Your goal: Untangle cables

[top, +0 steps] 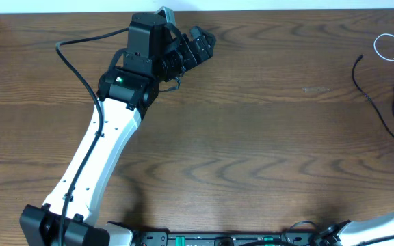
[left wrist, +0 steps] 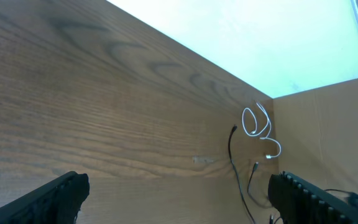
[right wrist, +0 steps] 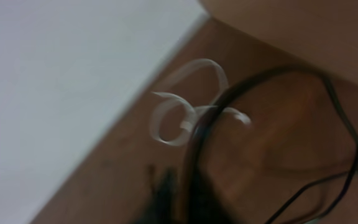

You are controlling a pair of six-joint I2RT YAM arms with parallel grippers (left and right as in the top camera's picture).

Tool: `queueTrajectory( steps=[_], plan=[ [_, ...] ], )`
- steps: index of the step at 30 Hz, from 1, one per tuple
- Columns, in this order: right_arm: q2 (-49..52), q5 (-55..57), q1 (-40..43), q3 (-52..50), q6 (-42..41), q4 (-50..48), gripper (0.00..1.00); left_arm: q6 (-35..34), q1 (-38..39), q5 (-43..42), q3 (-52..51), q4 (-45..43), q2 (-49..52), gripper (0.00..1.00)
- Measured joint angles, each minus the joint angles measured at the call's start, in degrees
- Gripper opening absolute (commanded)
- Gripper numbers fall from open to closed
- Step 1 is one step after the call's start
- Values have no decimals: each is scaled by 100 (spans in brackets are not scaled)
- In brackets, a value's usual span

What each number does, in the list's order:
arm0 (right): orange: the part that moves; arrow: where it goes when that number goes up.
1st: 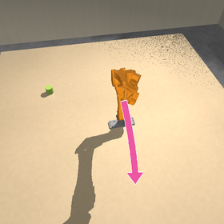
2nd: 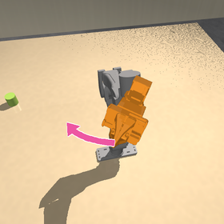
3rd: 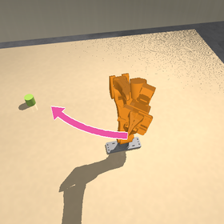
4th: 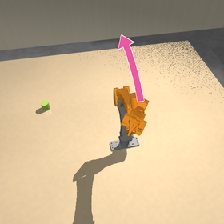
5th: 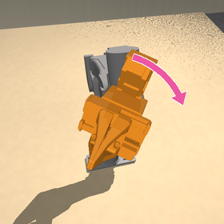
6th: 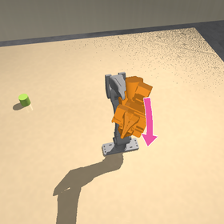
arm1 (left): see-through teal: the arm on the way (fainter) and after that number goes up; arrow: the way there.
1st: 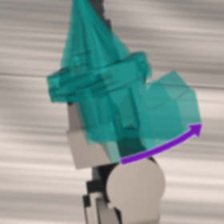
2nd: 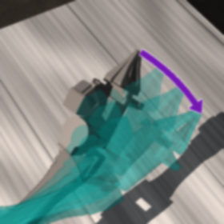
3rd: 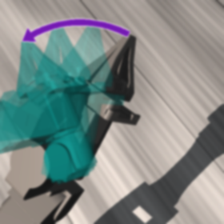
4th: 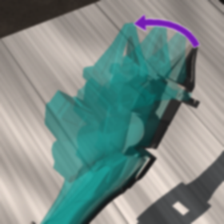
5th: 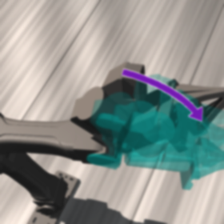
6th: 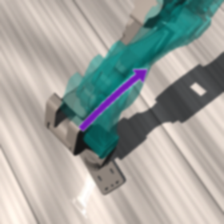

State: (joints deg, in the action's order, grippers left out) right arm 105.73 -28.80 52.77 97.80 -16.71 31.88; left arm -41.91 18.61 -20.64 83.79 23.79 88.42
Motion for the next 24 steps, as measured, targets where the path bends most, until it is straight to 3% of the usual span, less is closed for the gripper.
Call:
queueTrajectory(
  steps=[7,24],
  plan=[
    [452,599,-13,-2,87,133,99,0,0,0,0,2,0,97],
    [151,422,-835,-2,-205,870,99,2,0,28,0,313,0,97]
  ],
)
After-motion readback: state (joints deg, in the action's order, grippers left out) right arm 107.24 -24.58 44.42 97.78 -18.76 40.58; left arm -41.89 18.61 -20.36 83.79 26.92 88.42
